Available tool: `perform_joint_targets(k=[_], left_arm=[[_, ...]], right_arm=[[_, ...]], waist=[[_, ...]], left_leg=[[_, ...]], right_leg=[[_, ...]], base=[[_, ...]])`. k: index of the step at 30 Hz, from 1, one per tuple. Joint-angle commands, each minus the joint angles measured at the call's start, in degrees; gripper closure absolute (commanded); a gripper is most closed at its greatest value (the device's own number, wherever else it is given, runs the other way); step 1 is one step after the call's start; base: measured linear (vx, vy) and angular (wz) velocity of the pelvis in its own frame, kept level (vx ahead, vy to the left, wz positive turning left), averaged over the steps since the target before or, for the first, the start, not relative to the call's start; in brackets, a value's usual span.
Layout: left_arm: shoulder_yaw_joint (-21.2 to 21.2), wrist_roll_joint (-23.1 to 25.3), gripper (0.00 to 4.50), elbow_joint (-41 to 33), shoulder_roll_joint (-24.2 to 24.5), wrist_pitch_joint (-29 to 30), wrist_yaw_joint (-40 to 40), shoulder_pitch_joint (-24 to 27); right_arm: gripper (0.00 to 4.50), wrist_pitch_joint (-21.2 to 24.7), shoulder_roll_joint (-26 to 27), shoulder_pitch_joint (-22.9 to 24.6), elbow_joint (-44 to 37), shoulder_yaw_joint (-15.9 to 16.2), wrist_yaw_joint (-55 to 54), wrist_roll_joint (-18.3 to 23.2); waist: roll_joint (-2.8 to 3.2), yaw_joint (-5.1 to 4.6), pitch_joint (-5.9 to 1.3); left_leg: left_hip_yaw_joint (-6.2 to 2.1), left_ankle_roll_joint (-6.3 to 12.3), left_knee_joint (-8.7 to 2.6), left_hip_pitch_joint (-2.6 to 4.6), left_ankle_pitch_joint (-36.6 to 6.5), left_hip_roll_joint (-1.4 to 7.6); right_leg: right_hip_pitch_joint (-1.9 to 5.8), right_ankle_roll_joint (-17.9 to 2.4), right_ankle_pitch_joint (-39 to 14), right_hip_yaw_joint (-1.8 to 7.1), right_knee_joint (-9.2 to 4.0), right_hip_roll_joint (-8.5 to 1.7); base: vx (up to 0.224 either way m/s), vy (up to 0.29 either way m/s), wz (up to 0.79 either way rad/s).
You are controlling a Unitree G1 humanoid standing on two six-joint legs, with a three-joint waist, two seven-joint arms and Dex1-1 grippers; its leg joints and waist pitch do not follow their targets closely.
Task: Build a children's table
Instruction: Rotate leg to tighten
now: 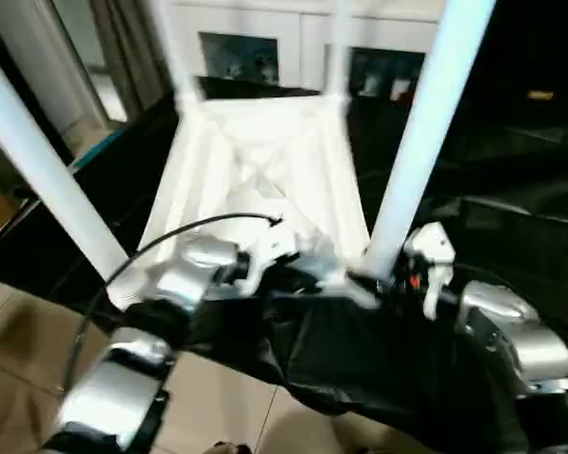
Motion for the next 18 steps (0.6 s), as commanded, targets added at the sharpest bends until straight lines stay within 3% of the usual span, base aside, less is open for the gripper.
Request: perform_joint_targets(k=[1,3,9,10,13,15,18], left_arm=[[3.3,-2.4,4.50,0.7,-5.0,0.0,9.8,-2.1],[3.5,-2.2,4.50,1.5,-7.3,0.5,14.1,-2.6],[3.0,-1.4,4.50,2.3,-9.1,0.0,15.0,-2.4],[2.8,-1.3,4.50,2.1,-8.9,-0.1,14.5,-2.2],[2.6,-1.4,4.50,2.1,-7.8,-0.4,12.8,-1.9],[1.9,-1.4,4.50,1.4,-6.3,-0.8,9.2,-1.4],[1.1,-1.6,4.50,0.2,-4.3,-1.3,3.8,-0.6]], right_arm=[[1.89,1.6,4.7,0.6,2.1,4.2,-4.2,-1.3],[1.89,2.1,8.2,-0.4,3.4,4.1,-8.3,-1.6],[1.89,0.8,11.9,-1.9,4.4,6.5,-9.1,-3.1],[1.34,1.2,12.2,-2.1,4.5,5.7,-8.7,-1.9],[1.14,1.7,11.7,-2.8,4.0,4.5,-6.7,-0.1],[0.74,1.3,9.2,-2.8,2.8,5.1,-2.7,0.2],[0.74,1.8,5.1,-1.7,-0.6,6.1,4.9,1.9]], waist=[[-1.68,-0.32,-3.05],[-1.40,-0.39,-2.91],[-1.53,-0.48,-2.90],[-1.53,-0.49,-2.92],[-1.54,-0.45,-2.90],[-1.51,-0.43,-2.86],[-1.62,-0.29,-3.01]], left_leg=[[-1.53,2.21,-4.67,1.53,-16.3,1.69],[-1.52,1.93,-4.78,1.70,-17.1,1.70],[-1.68,2.12,-5.09,1.57,-17.9,1.55],[-1.65,2.21,-5.06,1.68,-17.9,1.57],[-1.62,2.74,-5.10,1.63,-17.5,1.59],[-1.64,2.89,-5.16,1.57,-17.2,1.64],[-1.60,3.90,-5.01,1.36,-15.8,1.69]], right_leg=[[1.85,-10.4,-21.2,0.85,-4.63,-0.98],[1.55,-10.1,-21.5,0.91,-4.79,-0.90],[1.87,-8.5,-22.7,0.92,-5.10,-0.95],[1.77,-8.6,-22.5,0.95,-5.13,-0.96],[1.82,-8.8,-22.3,0.98,-5.16,-0.99],[1.86,-8.9,-21.9,0.97,-5.12,-0.98],[2.24,-9.7,-19.2,0.98,-4.81,-1.00]], base=[[0.000,0.000,0.00],[0.000,0.000,0.00],[0.000,0.000,0.00],[0.000,0.000,0.00],[0.000,0.000,0.00],[0.000,0.000,0.00],[0.000,0.000,0.00]])
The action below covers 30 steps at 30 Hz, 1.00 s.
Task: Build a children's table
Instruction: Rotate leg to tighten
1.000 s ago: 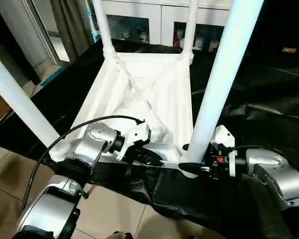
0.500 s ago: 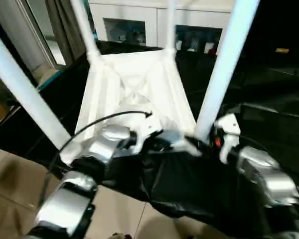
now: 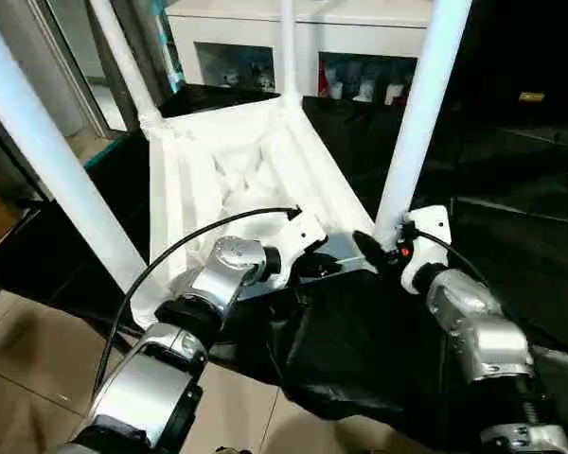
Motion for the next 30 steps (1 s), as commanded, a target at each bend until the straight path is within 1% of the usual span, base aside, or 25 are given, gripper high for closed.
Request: perform_joint_targets(k=[1,2,3,4,5,6,7,9,10,11,12,14,15,16,17,18,19,20,21,22,23,25,28,29,30], left_arm=[[-0.2,-2.6,4.50,-2.0,-0.9,-2.1,-2.9,0.4],[-0.6,-2.9,4.50,-2.6,0.5,-2.6,-6.5,0.8],[-1.1,-3.1,4.50,-3.2,1.6,-3.1,-9.5,1.2],[-1.6,-3.1,4.50,-3.5,2.5,-3.1,-11.4,1.4],[-1.7,-3.1,4.50,-3.7,2.9,-3.0,-12.3,1.5],[-2.1,-3.2,4.50,-4.1,3.8,-3.3,-14.4,1.7],[-2.4,-3.3,4.50,-4.4,4.5,-3.5,-16.0,2.0],[-3.0,-4.0,4.50,-5.3,6.1,-3.4,-20.6,2.7],[-3.4,-4.1,4.50,-5.7,6.9,-3.4,-22.3,3.0],[-3.7,-4.1,4.50,-6.1,7.7,-3.3,-23.8,3.4],[-3.7,-4.1,4.50,-6.6,8.6,-3.4,-25.3,3.9],[-3.7,-4.1,4.50,-6.7,8.8,-3.4,-25.7,4.1],[-3.6,-4.2,4.50,-7.1,9.1,-3.2,-26.5,4.4],[-3.6,-4.4,4.50,-7.7,9.5,-2.8,-27.6,4.7],[-3.6,-4.4,4.50,-7.7,9.5,-2.8,-27.6,4.7],[-3.7,-4.7,4.50,-8.4,9.8,-2.6,-28.3,5.2],[-3.7,-4.7,4.50,-8.6,9.9,-2.7,-28.1,5.3],[-3.7,-4.7,4.50,-8.6,9.9,-2.7,-28.1,5.3],[-3.7,-4.9,4.50,-8.8,9.9,-2.8,-27.8,5.5],[-3.7,-5.0,4.50,-8.9,9.9,-2.9,-27.5,5.6],[-3.6,-5.1,4.50,-9.0,9.8,-2.9,-27.2,5.6],[-3.4,-5.3,4.50,-9.2,9.6,-2.7,-26.8,5.8],[-2.7,-4.9,4.50,-9.3,8.8,-2.2,-24.0,5.6],[-2.6,-4.8,4.50,-9.3,8.7,-2.1,-23.5,5.6],[-2.2,-4.5,4.50,-8.9,8.3,-1.9,-21.5,5.4]], right_arm=[[0.74,1.7,0.7,1.0,-3.9,8.9,11.3,3.7],[0.74,2.4,-2.2,1.9,-5.9,9.4,15.8,4.7],[0.74,3.0,-4.4,2.6,-7.3,9.8,19.2,5.7],[0.74,3.3,-6.1,3.2,-8.4,10.2,21.8,6.3],[0.74,3.5,-6.9,3.5,-8.9,10.4,23.1,6.6],[0.74,3.6,-8.5,4.0,-9.6,10.7,25.0,7.0],[0.74,3.8,-9.6,4.4,-10.0,10.8,26.4,7.3],[0.74,3.9,-11.6,4.9,-10.3,10.8,28.9,7.4],[0.74,3.6,-12.3,5.0,-10.3,10.8,29.7,7.2],[0.74,3.3,-13.2,5.1,-10.1,10.7,30.8,6.9],[0.74,2.9,-14.8,5.1,-10.0,10.5,32.6,6.7],[0.74,2.8,-15.3,5.1,-10.0,10.5,33.2,6.8],[0.74,2.9,-15.7,5.1,-10.0,10.5,33.7,6.9],[0.74,3.0,-16.0,4.9,-9.9,10.3,34.2,7.0],[0.74,3.0,-16.0,4.9,-9.9,10.3,34.2,7.0],[0.89,3.1,-16.2,4.8,-9.9,10.3,34.5,7.3],[0.89,3.2,-16.2,4.8,-10.0,10.4,34.6,7.4],[1.06,3.2,-16.2,4.8,-10.0,10.4,34.6,7.4],[1.17,3.4,-16.1,4.8,-10.2,10.5,35.0,7.7],[1.17,3.5,-16.1,4.9,-10.3,10.7,35.2,7.9],[1.17,3.6,-16.0,5.0,-10.5,10.9,35.4,8.1],[1.44,3.6,-15.8,5.4,-10.7,11.2,35.7,8.2],[1.69,4.0,-14.8,6.4,-11.3,11.3,35.0,8.5],[1.69,4.0,-14.6,6.5,-11.3,11.2,34.8,8.6],[1.76,3.9,-13.8,6.9,-11.1,11.0,33.5,8.5]], waist=[[-1.88,-0.01,-2.99],[-1.82,0.09,-3.03],[-1.84,0.40,-3.14],[-1.79,0.42,-3.26],[-1.77,0.47,-3.28],[-1.57,0.67,-3.57],[-1.53,0.69,-3.57],[-1.64,0.82,-3.68],[-1.58,0.88,-3.75],[-1.51,0.89,-3.84],[-1.54,0.91,-3.89],[-1.61,1.06,-3.82],[-1.57,1.10,-3.74],[-1.69,1.25,-3.59],[-1.68,1.28,-3.55],[-1.76,1.26,-3.50],[-1.85,1.26,-3.49],[-1.77,1.26,-3.44],[-1.78,1.28,-3.48],[-1.86,1.36,-3.57],[-1.89,1.36,-3.60],[-1.90,1.42,-3.69],[-1.93,1.60,-3.91],[-1.90,1.62,-3.87],[-2.09,1.69,-4.04]], left_leg=[[-1.58,4.28,-4.27,0.82,-14.9,1.93],[-1.43,5.03,-4.12,0.82,-13.5,1.98],[-1.31,6.05,-3.90,0.79,-12.3,2.03],[-1.15,7.04,-3.68,0.65,-10.6,2.11],[-1.21,7.32,-3.63,0.50,-9.9,2.07],[-1.12,7.87,-3.40,0.75,-8.4,2.25],[-1.09,8.10,-3.29,0.79,-8.1,2.29],[-1.06,9.05,-3.09,0.61,-6.5,2.22],[-1.02,9.26,-2.98,0.72,-6.1,2.23],[-0.98,9.64,-2.88,0.79,-5.4,2.27],[-0.97,10.11,-2.76,0.73,-4.8,2.26],[-0.90,10.64,-2.70,0.76,-4.6,2.32],[-0.92,10.60,-2.76,0.75,-4.9,2.36],[-0.92,9.78,-2.92,0.78,-6.4,2.42],[-0.93,9.36,-2.98,0.79,-7.1,2.44],[-0.99,8.59,-3.15,0.85,-8.3,2.53],[-0.99,8.28,-3.21,0.87,-8.6,2.54],[-0.98,7.69,-3.28,0.98,-9.3,2.55],[-0.96,7.46,-3.26,1.05,-9.4,2.53],[-0.98,7.29,-3.24,1.07,-9.1,2.56],[-0.98,7.36,-3.19,0.95,-8.5,2.51],[-0.97,7.73,-3.07,0.91,-7.5,2.44],[-0.92,8.79,-2.76,0.90,-5.8,2.37],[-0.92,8.95,-2.75,0.84,-5.6,2.36],[-0.92,9.11,-2.68,0.82,-5.4,2.39]], right_leg=[[2.07,-10.3,-17.6,0.97,-4.51,-0.99],[2.00,-11.2,-15.1,0.98,-4.29,-0.94],[2.23,-12.0,-12.9,0.90,-4.01,-0.84],[2.25,-13.0,-10.3,0.89,-3.65,-0.90],[2.39,-13.3,-9.5,0.79,-3.48,-0.89],[2.32,-14.4,-6.7,0.78,-3.13,-0.91],[2.26,-15.0,-5.6,0.74,-3.00,-0.84],[2.49,-16.4,-1.9,0.67,-2.43,-0.81],[2.47,-16.7,-1.1,0.68,-2.29,-0.81],[2.46,-17.4,0.5,0.69,-2.12,-0.87],[2.51,-17.8,1.7,0.67,-1.94,-0.84],[2.46,-18.0,2.1,0.69,-1.90,-0.85],[2.44,-18.0,1.4,0.69,-1.97,-0.90],[2.45,-17.7,-1.7,0.71,-2.26,-0.97],[2.46,-17.6,-2.8,0.72,-2.30,-1.01],[2.47,-17.3,-4.9,0.77,-2.46,-1.05],[2.45,-17.1,-5.7,0.79,-2.55,-1.05],[2.32,-16.8,-6.9,0.85,-2.67,-0.98],[2.31,-16.7,-7.1,0.88,-2.69,-0.98],[2.33,-16.7,-6.7,0.93,-2.60,-1.01],[2.38,-16.7,-5.9,0.92,-2.50,-0.97],[2.41,-16.7,-4.5,0.92,-2.34,-0.97],[2.45,-17.1,-1.9,0.87,-2.03,-0.91],[2.42,-17.2,-1.8,0.88,-2.02,-0.92],[2.45,-17.1,-2.0,0.86,-1.92,-0.98]], base=[[0.000,0.000,0.00],[0.000,0.000,0.00],[0.000,0.000,0.00],[0.000,0.000,0.00],[0.000,0.000,0.00],[0.000,0.000,0.00],[0.000,0.000,0.00],[0.000,0.000,0.00],[0.000,0.000,0.00],[0.000,0.000,0.00],[0.000,0.000,0.00],[0.000,0.000,0.00],[0.000,0.000,0.00],[0.000,0.000,0.00],[0.000,0.000,0.00],[0.000,0.000,0.00],[0.000,0.000,0.00],[0.000,0.000,0.00],[0.000,0.000,0.00],[0.000,0.000,0.00],[0.000,0.000,0.00],[0.000,0.000,0.00],[0.000,0.000,0.00],[0.000,0.000,0.00],[0.000,0.000,0.00]])
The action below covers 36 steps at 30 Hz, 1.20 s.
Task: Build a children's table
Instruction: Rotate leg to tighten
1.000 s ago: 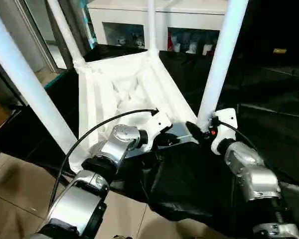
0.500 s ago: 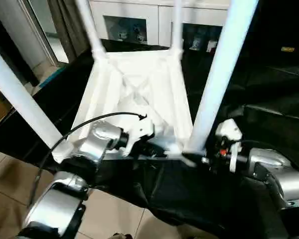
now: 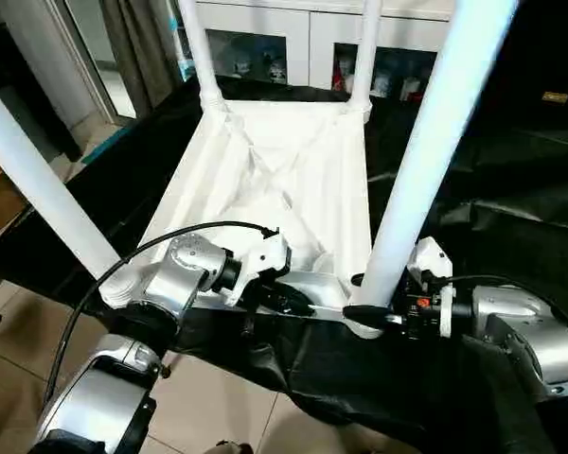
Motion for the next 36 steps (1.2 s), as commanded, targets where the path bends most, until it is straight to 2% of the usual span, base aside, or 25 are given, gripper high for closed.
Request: perform_joint_targets(k=[1,3,4,6,8,10,12,14,15,17,18,19,20,23,25,26,27,28,31,36], left_arm=[[1.5,-1.1,4.50,0.1,-1.8,1.0,5.6,0.2],[3.4,-0.6,4.50,2.3,-4.0,1.5,13.7,-1.3],[3.6,-0.5,4.50,2.6,-4.4,1.5,14.7,-1.5],[4.6,0.0,4.50,4.7,-6.7,1.5,21.2,-3.0],[5.2,0.4,4.50,6.0,-8.4,1.6,25.6,-3.9],[5.8,0.7,4.50,7.0,-10.0,2.0,29.9,-4.7],[5.8,1.1,4.50,7.8,-12.2,2.3,34.4,-5.5],[5.7,1.2,4.50,8.2,-13.4,2.4,35.7,-5.9],[5.6,1.3,4.50,8.4,-14.0,2.3,36.2,-6.0],[5.3,1.8,4.50,8.8,-14.9,1.9,36.4,-6.2],[5.0,2.0,4.50,9.0,-15.1,1.6,35.8,-6.3],[5.0,2.0,4.50,9.0,-15.1,1.6,35.8,-6.3],[4.9,2.0,4.50,9.0,-15.0,1.5,35.6,-6.3],[4.0,2.1,4.50,8.4,-13.4,1.1,32.2,-5.6],[3.8,1.8,4.50,8.2,-11.9,0.7,29.0,-5.3],[3.8,1.8,4.50,8.2,-11.9,0.7,29.0,-5.3],[3.4,1.6,4.50,7.6,-10.3,0.3,25.3,-5.0],[3.4,1.6,4.50,7.6,-10.0,0.2,24.5,-4.9],[2.9,1.1,4.50,6.6,-7.1,-0.7,17.7,-4.3],[1.6,0.1,4.50,4.4,-3.4,-0.9,8.5,-3.0]], right_arm=[[1.79,0.4,1.9,1.5,-1.6,1.7,-0.4,1.3],[1.82,-2.1,6.0,2.0,0.3,0.3,-7.9,-0.7],[1.83,-2.2,6.7,1.9,0.7,0.1,-9.3,-1.0],[1.87,-3.1,11.0,1.5,3.8,-1.1,-17.7,-3.0],[1.88,-3.4,13.8,1.0,5.6,-1.7,-22.8,-4.2],[1.89,-4.1,16.6,0.4,7.0,-2.3,-27.0,-4.8],[1.89,-4.9,20.5,-0.9,8.8,-3.3,-33.2,-5.8],[1.90,-4.5,22.7,-1.9,10.0,-3.6,-36.3,-6.5],[1.90,-4.4,23.8,-2.6,10.7,-3.6,-38.1,-7.4],[1.90,-5.3,25.0,-3.6,11.7,-2.6,-38.6,-8.5],[1.55,-5.9,25.1,-3.8,11.5,-2.1,-36.6,-7.8],[1.55,-5.9,25.1,-3.8,11.5,-2.1,-36.6,-7.8],[1.20,-6.0,25.0,-3.8,11.3,-2.1,-35.9,-7.4],[1.13,-5.7,22.2,-3.2,8.7,-0.2,-29.5,-6.6],[0.82,-5.5,19.5,-2.9,6.9,0.9,-25.1,-5.9],[0.82,-5.5,19.5,-2.9,6.9,0.9,-25.1,-5.9],[0.82,-4.9,16.7,-2.6,5.2,1.3,-20.6,-4.8],[0.82,-4.8,16.0,-2.5,4.9,1.4,-19.7,-4.6],[0.82,-4.0,10.9,-1.9,2.9,2.1,-12.4,-3.1],[0.82,-2.9,5.1,-1.2,1.2,2.5,-4.3,-2.3]], waist=[[-1.91,-0.05,-4.01],[-1.84,-0.27,-3.70],[-1.85,-0.41,-3.60],[-1.92,-1.02,-3.16],[-1.82,-1.67,-2.90],[-1.89,-2.10,-2.88],[-1.65,-2.24,-2.81],[-1.81,-2.29,-2.90],[-1.62,-2.34,-2.81],[-1.40,-2.30,-2.82],[-1.51,-2.37,-2.81],[-1.50,-2.27,-2.84],[-1.50,-2.27,-2.84],[-1.52,-2.15,-2.93],[-1.58,-2.02,-2.98],[-1.58,-2.02,-2.98],[-1.60,-1.84,-3.06],[-1.64,-1.75,-3.16],[-1.53,-1.55,-3.32],[-1.34,-1.33,-3.84]], left_leg=[[-1.00,8.75,-3.05,1.27,-5.8,2.15],[-1.03,7.19,-3.29,1.22,-8.4,2.09],[-1.05,6.48,-3.44,1.26,-9.7,2.03],[-1.31,3.35,-4.02,1.54,-14.7,1.88],[-1.57,1.44,-4.43,1.80,-17.8,1.78],[-1.70,0.74,-4.62,1.94,-19.5,1.68],[-1.66,0.56,-4.71,2.01,-19.4,1.59],[-1.79,0.55,-4.78,1.85,-19.2,1.52],[-1.74,0.56,-4.83,1.95,-19.5,1.52],[-1.81,0.61,-4.90,1.89,-19.7,1.46],[-1.81,0.86,-4.89,1.81,-19.8,1.42],[-1.80,1.14,-4.90,1.79,-19.6,1.51],[-1.80,1.14,-4.90,1.79,-19.6,1.51],[-1.73,2.08,-4.86,1.64,-18.9,1.60],[-1.71,2.63,-4.79,1.55,-17.9,1.62],[-1.71,2.63,-4.79,1.55,-17.9,1.62],[-1.59,3.35,-4.67,1.54,-16.8,1.65],[-1.59,3.92,-4.55,1.41,-15.4,1.69],[-1.54,5.10,-4.35,1.19,-13.4,1.83],[-1.33,7.83,-3.51,0.90,-7.4,1.92]], right_leg=[[2.63,-16.7,-2.4,1.03,-2.32,-1.06],[2.37,-15.9,-6.9,1.05,-2.85,-1.04],[2.27,-15.5,-8.8,1.05,-3.10,-1.03],[2.02,-13.1,-17.4,1.10,-4.05,-1.13],[1.89,-11.3,-22.2,1.05,-4.63,-1.16],[1.81,-9.9,-24.4,1.14,-5.12,-1.12],[1.45,-9.2,-24.8,1.17,-5.35,-1.06],[1.75,-8.7,-25.1,1.06,-5.37,-1.07],[1.46,-8.6,-24.6,1.11,-5.46,-0.94],[1.53,-8.2,-24.9,1.08,-5.49,-1.02],[1.57,-8.2,-24.6,1.05,-5.54,-1.01],[1.61,-8.2,-23.8,1.13,-5.49,-0.99],[1.61,-8.2,-23.8,1.13,-5.49,-0.99],[1.80,-8.8,-21.4,1.16,-5.25,-0.99],[1.96,-9.5,-20.0,1.14,-5.10,-1.01],[1.96,-9.5,-20.0,1.14,-5.10,-1.01],[2.06,-10.1,-18.3,1.21,-4.94,-1.05],[2.30,-10.7,-16.4,1.18,-4.68,-1.05],[2.59,-11.7,-14.0,0.98,-4.30,-1.03],[2.98,-15.9,-2.0,0.77,-2.66,-0.88]], base=[[0.000,0.000,0.00],[0.000,0.000,0.00],[0.000,0.000,0.00],[0.000,0.000,0.00],[0.000,0.000,0.00],[0.000,0.000,0.00],[0.000,0.000,0.00],[0.000,0.000,0.00],[0.000,0.000,0.00],[0.000,0.000,0.00],[0.000,0.000,0.00],[0.000,0.000,0.00],[0.000,0.000,0.00],[0.000,0.000,0.00],[0.000,0.000,0.00],[0.000,0.000,0.00],[0.000,0.000,0.00],[0.000,0.000,0.00],[0.000,0.000,0.00],[0.000,0.000,0.00]])
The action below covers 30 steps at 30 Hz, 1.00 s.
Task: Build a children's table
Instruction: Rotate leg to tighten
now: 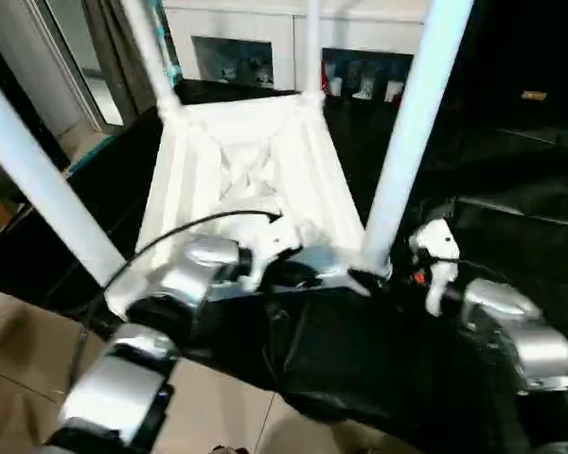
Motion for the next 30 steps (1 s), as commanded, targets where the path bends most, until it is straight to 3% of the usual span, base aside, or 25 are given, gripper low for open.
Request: perform_joint_targets(k=[1,5,8,12,15,24,26,30], left_arm=[[-1.1,-1.5,4.50,-1.4,-0.5,-0.3,-2.7,0.0],[-1.5,-2.2,4.50,-2.0,1.9,0.0,-8.1,0.6],[-1.5,-2.8,4.50,-2.4,3.1,0.1,-10.5,1.0],[-1.4,-3.2,4.50,-3.8,4.0,1.0,-12.3,1.7],[-1.4,-3.5,4.50,-4.2,4.1,1.2,-12.3,1.9],[-0.7,-3.7,4.50,-5.1,3.1,2.0,-10.7,2.4],[-0.6,-3.7,4.50,-5.2,2.9,2.1,-10.3,2.4],[0.4,-2.9,4.50,-3.7,0.9,2.2,-3.6,1.8]], right_arm=[[0.82,0.9,0.7,0.4,-2.5,5.8,6.8,1.7],[0.82,1.5,-2.3,0.0,-2.6,6.0,10.4,1.9],[0.82,1.5,-3.2,-0.2,-2.5,5.9,11.5,2.1],[0.95,2.4,-3.4,-0.2,-2.9,5.9,12.4,3.0],[1.14,2.9,-3.2,0.1,-3.4,5.9,12.8,3.2],[1.83,3.4,-2.2,1.9,-4.0,5.8,10.8,3.7],[1.85,3.4,-1.6,2.0,-3.8,5.5,9.7,3.6],[1.89,2.5,1.9,2.2,-1.6,4.1,2.0,1.3]], waist=[[-1.31,0.32,-3.83],[-1.37,0.67,-4.01],[-1.43,0.76,-3.83],[-1.45,0.96,-3.41],[-1.60,1.02,-3.32],[-1.64,1.27,-3.41],[-1.55,1.26,-3.40],[-1.48,0.92,-2.98]], left_leg=[[-1.08,8.62,-2.99,0.79,-6.6,1.89],[-1.00,10.78,-2.53,0.79,-3.4,1.84],[-0.91,10.77,-2.57,0.80,-4.5,1.93],[-0.95,8.22,-3.15,1.10,-8.4,2.26],[-0.99,7.00,-3.32,1.11,-9.4,2.27],[-0.89,7.81,-3.02,0.96,-7.4,2.10],[-0.96,7.59,-3.07,0.94,-7.7,2.05],[-0.97,5.31,-3.56,1.05,-11.8,2.07]], right_leg=[[2.57,-17.1,0.4,0.81,-2.29,-0.90],[2.67,-18.6,5.4,0.79,-1.68,-0.94],[2.54,-18.7,3.3,0.79,-1.84,-0.99],[2.29,-17.9,-3.3,0.96,-2.33,-0.97],[2.26,-17.5,-4.6,1.07,-2.40,-1.00],[2.35,-17.5,-1.3,1.11,-2.18,-1.07],[2.37,-17.3,-2.1,1.01,-2.25,-1.05],[1.98,-16.2,-8.0,1.09,-2.97,-1.00]], base=[[0.000,0.000,0.00],[0.000,0.000,0.00],[0.000,0.000,0.00],[0.000,0.000,0.00],[0.000,0.000,0.00],[0.000,0.000,0.00],[0.000,0.000,0.00],[0.000,0.000,0.00]])
